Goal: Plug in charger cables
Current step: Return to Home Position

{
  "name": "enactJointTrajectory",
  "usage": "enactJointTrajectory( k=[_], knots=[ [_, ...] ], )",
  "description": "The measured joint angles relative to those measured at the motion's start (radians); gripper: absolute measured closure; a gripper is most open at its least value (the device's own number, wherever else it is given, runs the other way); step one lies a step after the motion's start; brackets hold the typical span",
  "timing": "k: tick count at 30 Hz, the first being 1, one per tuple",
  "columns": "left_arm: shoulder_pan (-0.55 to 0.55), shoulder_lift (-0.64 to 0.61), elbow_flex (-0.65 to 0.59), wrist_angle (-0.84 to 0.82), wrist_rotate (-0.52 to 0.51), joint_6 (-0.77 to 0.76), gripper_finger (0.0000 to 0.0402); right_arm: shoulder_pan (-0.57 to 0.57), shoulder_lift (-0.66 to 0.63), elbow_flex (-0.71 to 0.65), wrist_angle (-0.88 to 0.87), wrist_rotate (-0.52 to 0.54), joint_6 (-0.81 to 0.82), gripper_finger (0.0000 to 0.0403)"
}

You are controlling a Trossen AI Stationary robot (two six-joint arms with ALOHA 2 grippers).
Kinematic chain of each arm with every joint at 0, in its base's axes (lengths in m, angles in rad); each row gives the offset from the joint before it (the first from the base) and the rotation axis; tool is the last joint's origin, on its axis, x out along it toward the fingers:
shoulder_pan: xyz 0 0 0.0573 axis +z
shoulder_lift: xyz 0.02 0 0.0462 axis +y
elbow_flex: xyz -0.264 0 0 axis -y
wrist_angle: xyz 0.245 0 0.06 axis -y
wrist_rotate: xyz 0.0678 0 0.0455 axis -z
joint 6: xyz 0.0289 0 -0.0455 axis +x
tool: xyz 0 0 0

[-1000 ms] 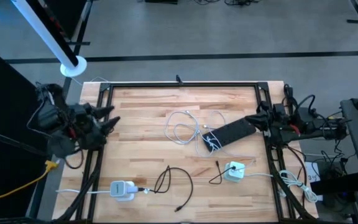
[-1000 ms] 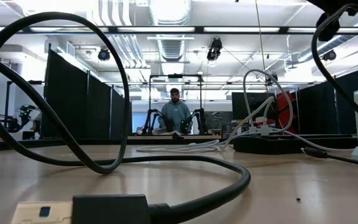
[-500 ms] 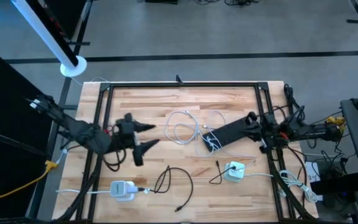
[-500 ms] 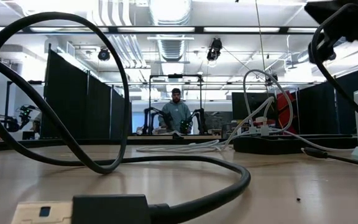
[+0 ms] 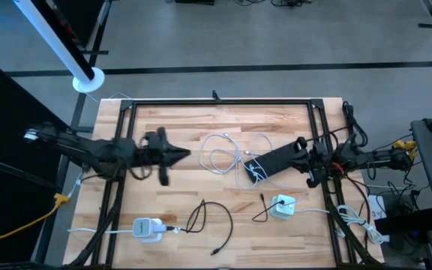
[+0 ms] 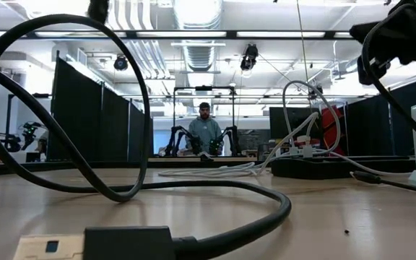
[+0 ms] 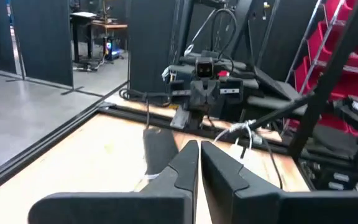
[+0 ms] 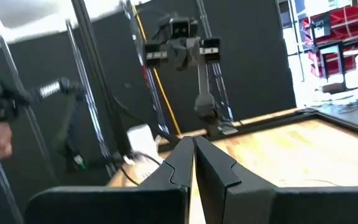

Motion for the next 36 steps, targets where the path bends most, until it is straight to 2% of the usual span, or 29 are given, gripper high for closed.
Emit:
enactJointTrajectory(
  k=[3, 7, 10, 19, 22, 26, 30, 34, 36],
  knots=[
    [-0.002, -0.16, -0.054, -0.136, 0.001, -0.018, 0.0401, 0.0, 0.0, 0.0, -0.029, 0.0, -0.019, 0.0403],
    [-0.003, -0.327, -0.129, -0.243, 0.076, -0.027, 0.0401, 0.0, 0.0, 0.0, -0.042, 0.0, -0.002, 0.0403],
    [-0.003, -0.439, -0.197, -0.241, 0.146, -0.001, 0.0401, 0.0, 0.0, 0.0, -0.041, 0.0, -0.001, 0.0403],
    [0.0, -0.689, -0.366, -0.229, 0.15, 0.072, 0.0401, 0.0, 0.0, 0.0, -0.04, 0.0, -0.001, 0.0403],
    [0.001, -0.685, -0.381, -0.235, 0.167, 0.077, 0.0402, 0.0, 0.001, 0.0, -0.04, 0.0, -0.001, 0.0403],
    [0.001, -0.689, -0.395, -0.202, 0.254, 0.075, 0.0402, 0.0, 0.007, 0.0, -0.053, 0.0, -0.001, 0.0403],
    [0.001, -0.689, -0.473, -0.045, 0.352, 0.085, 0.0402, 0.0, 0.013, 0.0, -0.059, 0.0, -0.001, 0.0403],
    [0.003, -0.686, -0.605, 0.155, 0.356, 0.091, 0.0402, 0.0, 0.016, 0.0, -0.062, 0.0, -0.001, 0.0403],
    [0.011, -0.683, -0.599, 0.109, 0.336, 0.097, 0.0401, 0.0, 0.019, 0.0, -0.065, 0.0, -0.001, 0.0403]
  ],
)
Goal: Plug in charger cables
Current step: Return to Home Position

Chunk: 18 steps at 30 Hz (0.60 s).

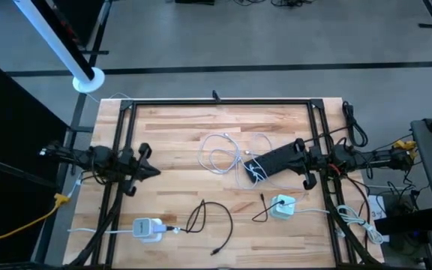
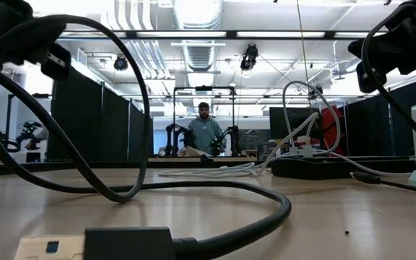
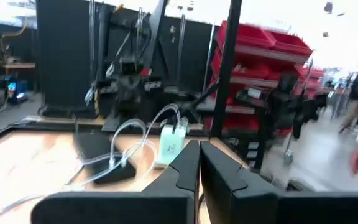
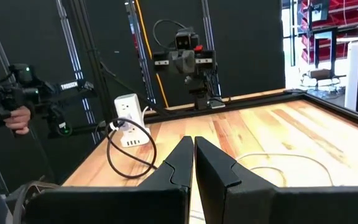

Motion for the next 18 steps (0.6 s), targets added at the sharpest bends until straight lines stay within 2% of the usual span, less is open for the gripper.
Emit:
enactJointTrajectory(
  k=[8, 13, 15, 18],
  knots=[
    [0.067, -0.005, -0.007, 0.029, -0.009, -0.017, 0.0401, 0.0, 0.0, 0.0, -0.019, 0.0, 0.0, 0.0403],
    [0.1, -0.005, -0.007, -0.022, -0.018, -0.013, 0.0401, 0.0, 0.0, 0.0, -0.021, 0.0, 0.0, 0.0403],
    [0.102, -0.004, -0.006, -0.069, -0.089, 0.004, 0.0401, 0.0, 0.0, 0.0, -0.021, 0.0, 0.0, 0.0403],
    [0.103, 0.024, -0.003, -0.069, -0.162, 0.145, 0.0401, 0.0, 0.0, 0.0, -0.023, 0.0, 0.0, 0.0403]
  ],
)
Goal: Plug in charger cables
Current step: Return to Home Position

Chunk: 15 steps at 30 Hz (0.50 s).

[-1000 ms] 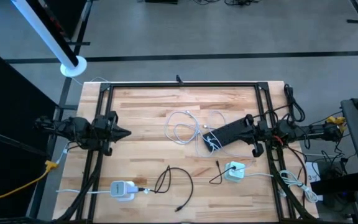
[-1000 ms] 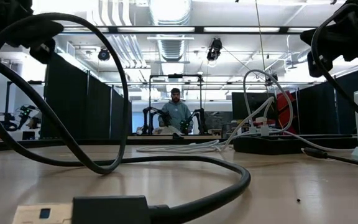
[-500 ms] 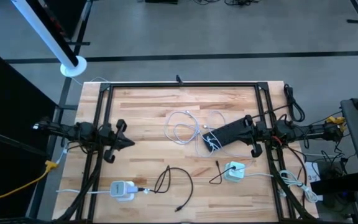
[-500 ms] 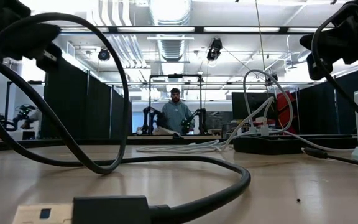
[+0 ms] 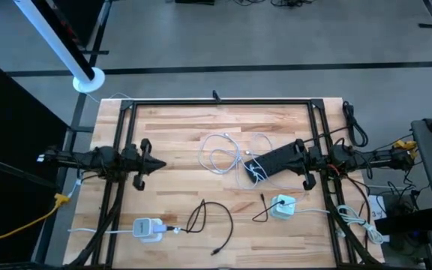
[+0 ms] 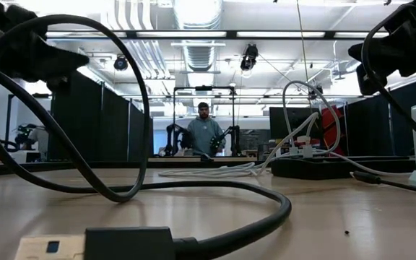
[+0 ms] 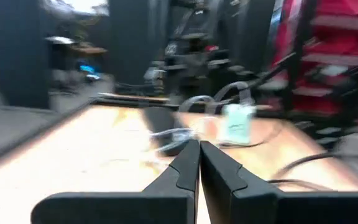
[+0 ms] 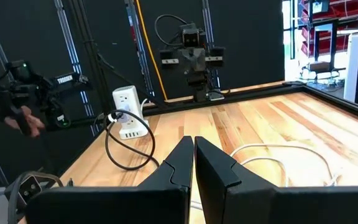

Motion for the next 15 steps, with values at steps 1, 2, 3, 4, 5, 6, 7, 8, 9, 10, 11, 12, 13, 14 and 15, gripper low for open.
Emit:
enactJointTrajectory(
  k=[1, 2, 3, 4, 5, 6, 7, 8, 9, 10, 11, 12, 13, 14, 15],
  knots=[
    [0.0, 0.008, 0.0, -0.002, 0.001, 0.048, 0.0401, 0.0, 0.0, 0.0, 0.0, 0.001, 0.0, 0.0403],
    [0.0, 0.016, 0.0, -0.002, 0.0, 0.088, 0.0401, 0.0, 0.0, 0.0, 0.001, 0.0, 0.0, 0.0403],
    [0.0, 0.024, 0.0, -0.003, 0.0, 0.119, 0.0401, 0.0, 0.0, 0.0, 0.002, 0.0, 0.0, 0.0403],
    [0.0, 0.03, 0.0, -0.003, 0.0, 0.138, 0.0401, 0.0, 0.0, 0.0, 0.0, 0.0, 0.0, 0.0403],
    [0.0, 0.037, 0.0, -0.003, 0.0, 0.146, 0.0401, 0.0, 0.0, 0.0, -0.001, 0.0, 0.0, 0.0403],
    [0.0, 0.044, 0.0, -0.003, 0.0, 0.146, 0.0401, 0.0, 0.0, 0.0, 0.0, 0.0, 0.0, 0.0403],
    [0.0, 0.05, 0.0, -0.003, 0.0, 0.146, 0.0401, 0.0, 0.0, 0.0, 0.0, 0.0, 0.0, 0.0403],
    [0.0, 0.055, 0.001, -0.004, 0.0, 0.146, 0.0401, 0.0, 0.0, 0.0, 0.0, 0.0, 0.0, 0.0403],
    [0.0, 0.06, 0.001, -0.003, 0.0, 0.146, 0.0401, 0.0, 0.0, 0.0, 0.0, 0.0, 0.0, 0.0403],
    [0.0, 0.066, 0.0, -0.003, 0.0, 0.146, 0.0401, 0.0, 0.0, 0.0, 0.0, 0.0, 0.0, 0.0403],
    [0.0, 0.072, 0.0, -0.004, 0.0, 0.146, 0.0401, 0.0, 0.0, 0.0, 0.0, 0.0, 0.0, 0.0403],
    [0.0, 0.076, 0.001, -0.004, 0.0, 0.146, 0.0401, 0.0, 0.0, 0.0, 0.0, 0.0, 0.0, 0.0403],
    [0.0, 0.081, 0.001, -0.004, -0.001, 0.146, 0.0401, 0.0, 0.0, 0.0, 0.0, 0.0, 0.0, 0.0403],
    [0.0, 0.085, 0.001, -0.004, -0.001, 0.146, 0.0401, 0.0, 0.0, 0.0, 0.0, 0.0, 0.0, 0.0403],
    [0.0, 0.09, 0.001, -0.004, 0.0, 0.146, 0.0401, 0.0, 0.0, 0.0, 0.0, 0.0, 0.0, 0.0403]
  ],
)
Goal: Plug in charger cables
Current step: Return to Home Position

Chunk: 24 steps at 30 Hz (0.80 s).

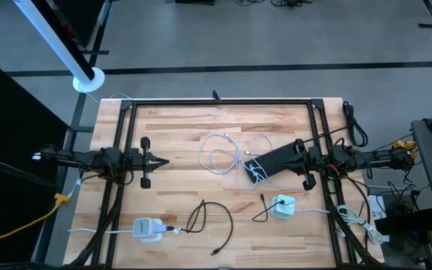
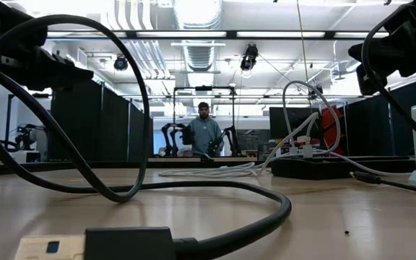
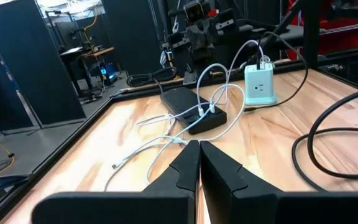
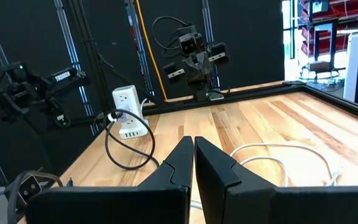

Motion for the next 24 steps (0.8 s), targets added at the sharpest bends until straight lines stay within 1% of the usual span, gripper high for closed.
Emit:
enactJointTrajectory(
  k=[24],
  knots=[
    [0.0, 0.064, 0.0, 0.0, -0.001, 0.0, 0.0401, 0.0, 0.0, 0.0, 0.0, 0.0, 0.0, 0.0403]
  ],
)
